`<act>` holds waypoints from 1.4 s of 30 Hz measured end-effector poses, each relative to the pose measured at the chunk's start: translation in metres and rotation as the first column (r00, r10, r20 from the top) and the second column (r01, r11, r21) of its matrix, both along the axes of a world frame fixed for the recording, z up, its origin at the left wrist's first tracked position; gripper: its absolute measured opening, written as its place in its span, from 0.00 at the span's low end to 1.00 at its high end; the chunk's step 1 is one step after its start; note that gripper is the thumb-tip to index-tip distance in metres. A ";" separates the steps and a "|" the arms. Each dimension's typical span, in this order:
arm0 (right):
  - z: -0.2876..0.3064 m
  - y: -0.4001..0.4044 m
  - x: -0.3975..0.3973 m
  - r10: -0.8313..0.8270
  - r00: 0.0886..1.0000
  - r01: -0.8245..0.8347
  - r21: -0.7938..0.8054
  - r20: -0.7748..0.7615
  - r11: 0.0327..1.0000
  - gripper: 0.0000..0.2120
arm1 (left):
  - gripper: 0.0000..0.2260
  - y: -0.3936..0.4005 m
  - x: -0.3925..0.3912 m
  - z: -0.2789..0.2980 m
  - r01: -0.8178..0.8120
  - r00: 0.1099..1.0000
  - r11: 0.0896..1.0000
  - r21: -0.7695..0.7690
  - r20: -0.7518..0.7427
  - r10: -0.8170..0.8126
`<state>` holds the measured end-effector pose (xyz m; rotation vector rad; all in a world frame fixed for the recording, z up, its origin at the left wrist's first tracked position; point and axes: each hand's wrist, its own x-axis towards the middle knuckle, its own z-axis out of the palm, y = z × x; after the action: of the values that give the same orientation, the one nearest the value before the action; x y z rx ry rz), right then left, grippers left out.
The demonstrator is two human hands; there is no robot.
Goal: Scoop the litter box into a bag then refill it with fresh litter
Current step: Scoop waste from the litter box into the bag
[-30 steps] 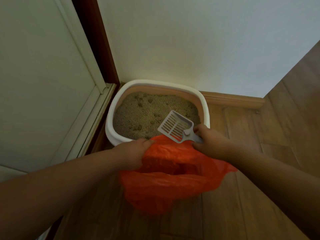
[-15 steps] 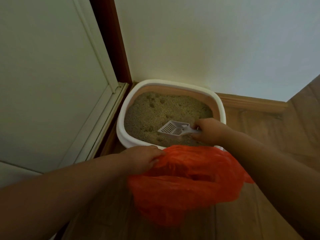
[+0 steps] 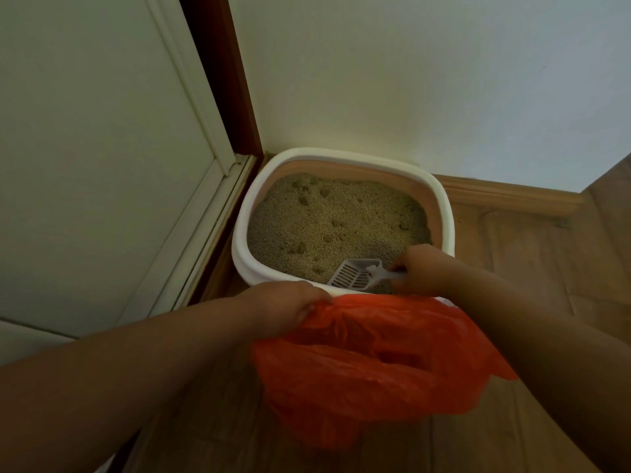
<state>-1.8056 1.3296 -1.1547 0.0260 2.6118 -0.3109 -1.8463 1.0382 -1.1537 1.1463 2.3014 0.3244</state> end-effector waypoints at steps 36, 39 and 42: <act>-0.059 -0.132 -0.092 -0.184 0.978 0.168 -0.153 -0.101 0.974 0.13 | 0.15 -0.036 -0.033 0.009 -0.231 0.973 0.971 0.059 0.002 0.232; -0.062 -0.129 -0.082 -0.215 0.965 0.178 -0.227 -0.150 0.958 0.12 | 0.14 -0.038 -0.028 0.013 -0.259 0.966 0.962 0.088 -0.006 0.260; -0.055 -0.116 -0.066 -0.262 0.946 0.201 -0.287 -0.193 0.937 0.11 | 0.12 -0.036 -0.020 0.015 -0.272 0.962 0.956 0.107 0.003 0.274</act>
<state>-1.8716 1.2136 -1.2098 0.2220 2.7731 -0.7885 -1.8667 1.0025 -1.1384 0.8782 2.4817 0.5511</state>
